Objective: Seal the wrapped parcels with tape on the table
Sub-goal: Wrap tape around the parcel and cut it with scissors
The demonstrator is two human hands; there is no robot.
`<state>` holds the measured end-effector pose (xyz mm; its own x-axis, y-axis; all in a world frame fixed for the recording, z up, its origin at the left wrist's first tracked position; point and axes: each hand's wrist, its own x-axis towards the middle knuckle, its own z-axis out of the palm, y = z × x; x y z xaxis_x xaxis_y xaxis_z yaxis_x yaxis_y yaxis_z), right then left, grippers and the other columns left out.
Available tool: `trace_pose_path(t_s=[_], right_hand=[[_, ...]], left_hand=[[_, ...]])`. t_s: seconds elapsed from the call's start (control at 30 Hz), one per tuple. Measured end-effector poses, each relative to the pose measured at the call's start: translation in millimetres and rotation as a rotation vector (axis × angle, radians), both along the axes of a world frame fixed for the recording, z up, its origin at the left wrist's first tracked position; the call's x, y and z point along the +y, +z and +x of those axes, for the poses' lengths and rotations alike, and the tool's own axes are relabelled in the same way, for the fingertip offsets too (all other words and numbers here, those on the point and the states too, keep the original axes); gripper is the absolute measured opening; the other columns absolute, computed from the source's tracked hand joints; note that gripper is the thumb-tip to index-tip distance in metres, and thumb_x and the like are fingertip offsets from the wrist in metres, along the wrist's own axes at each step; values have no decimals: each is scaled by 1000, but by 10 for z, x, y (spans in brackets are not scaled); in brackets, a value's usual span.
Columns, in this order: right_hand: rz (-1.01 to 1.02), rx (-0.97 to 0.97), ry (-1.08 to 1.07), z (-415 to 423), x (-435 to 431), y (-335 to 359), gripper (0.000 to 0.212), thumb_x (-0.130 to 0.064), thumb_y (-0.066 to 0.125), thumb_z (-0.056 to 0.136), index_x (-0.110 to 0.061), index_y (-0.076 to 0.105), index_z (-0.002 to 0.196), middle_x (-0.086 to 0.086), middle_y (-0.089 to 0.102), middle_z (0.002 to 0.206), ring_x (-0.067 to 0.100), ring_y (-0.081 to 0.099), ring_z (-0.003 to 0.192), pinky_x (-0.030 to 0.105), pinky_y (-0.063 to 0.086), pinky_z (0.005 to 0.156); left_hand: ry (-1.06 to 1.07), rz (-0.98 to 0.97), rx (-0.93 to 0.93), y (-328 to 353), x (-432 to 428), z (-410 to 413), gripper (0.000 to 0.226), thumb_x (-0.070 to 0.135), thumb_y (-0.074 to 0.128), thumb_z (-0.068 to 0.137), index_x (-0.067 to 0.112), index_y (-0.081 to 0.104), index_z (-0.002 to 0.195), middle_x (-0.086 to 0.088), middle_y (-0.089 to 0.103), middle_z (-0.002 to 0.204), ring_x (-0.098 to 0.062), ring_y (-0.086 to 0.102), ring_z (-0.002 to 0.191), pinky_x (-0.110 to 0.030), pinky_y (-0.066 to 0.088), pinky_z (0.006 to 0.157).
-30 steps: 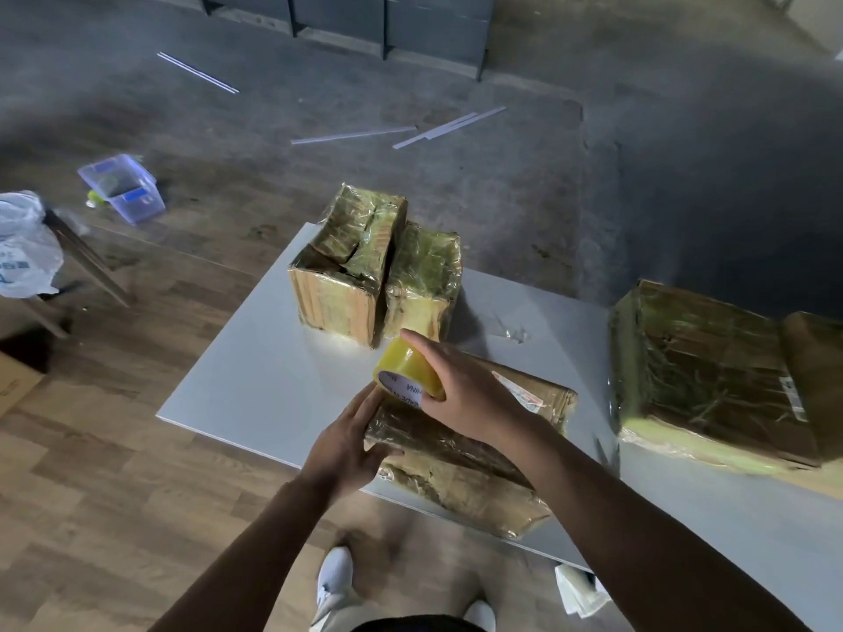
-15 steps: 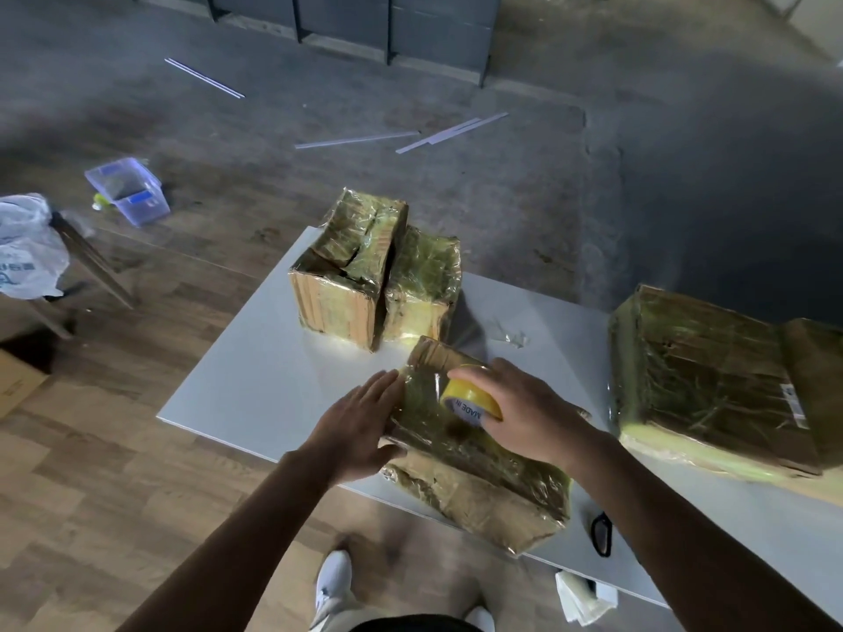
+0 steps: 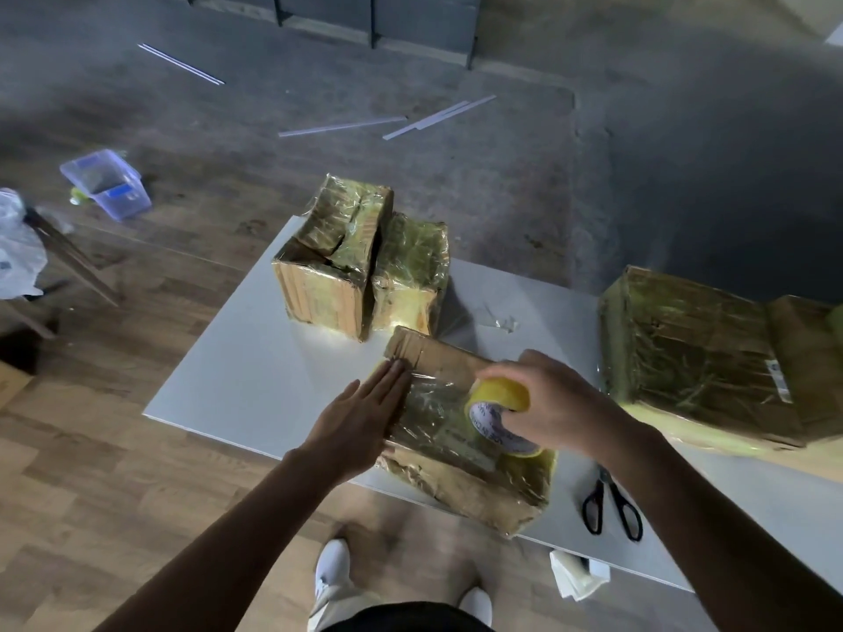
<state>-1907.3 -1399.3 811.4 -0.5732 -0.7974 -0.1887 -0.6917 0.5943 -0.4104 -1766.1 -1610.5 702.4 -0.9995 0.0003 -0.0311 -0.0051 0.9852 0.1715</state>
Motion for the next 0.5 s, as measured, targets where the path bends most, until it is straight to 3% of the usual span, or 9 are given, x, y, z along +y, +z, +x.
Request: trace_pose_path(t_s=[0.1,0.17,0.23,0.33,0.4,0.5], right_hand=[[128,8,34,-18,163,59,53,-24,60,85,-41,46,133,-7,42,101,14,47,91,17,33,68],[126,43,54,-58,217,13,58,-21,58,85,-42,42,137,-7,39,98,12,45,84,12,26,59],[81,11,53,-113,260,-87,63,-19,59,83,-42,40,139,-9,40,96,8,45,78,13,29,58],[-89,-60,-1,-149,347,-237,68,-14,62,82,-47,40,138,-11,45,99,3,50,80,14,39,62],[-263,-137,-88,-97,439,-344,69,-15,64,82,-52,39,133,-10,51,113,4,55,93,15,45,72],[-458,-286,-195,31,539,-534,67,-31,70,77,-61,35,126,-19,48,126,11,57,108,23,51,84]], left_hand=[[-13,-39,-29,43,71,-57,98,31,82,69,6,31,148,-13,28,154,-30,27,142,-46,47,101],[-18,-74,-70,112,134,-124,98,35,77,76,6,21,151,-13,17,158,-29,17,146,-49,37,109],[-9,-167,-135,199,215,-185,91,36,64,88,5,8,153,-15,5,160,-30,8,148,-51,23,116],[41,-274,-215,290,396,-250,86,31,54,95,-2,-2,151,-27,0,157,-40,4,147,-53,15,118],[53,-274,-262,333,485,-261,87,30,53,95,-1,-6,151,-32,-4,156,-45,0,145,-55,12,117],[82,-254,-285,362,530,-274,88,31,53,95,0,-8,150,-32,-7,155,-46,-4,145,-58,8,115]])
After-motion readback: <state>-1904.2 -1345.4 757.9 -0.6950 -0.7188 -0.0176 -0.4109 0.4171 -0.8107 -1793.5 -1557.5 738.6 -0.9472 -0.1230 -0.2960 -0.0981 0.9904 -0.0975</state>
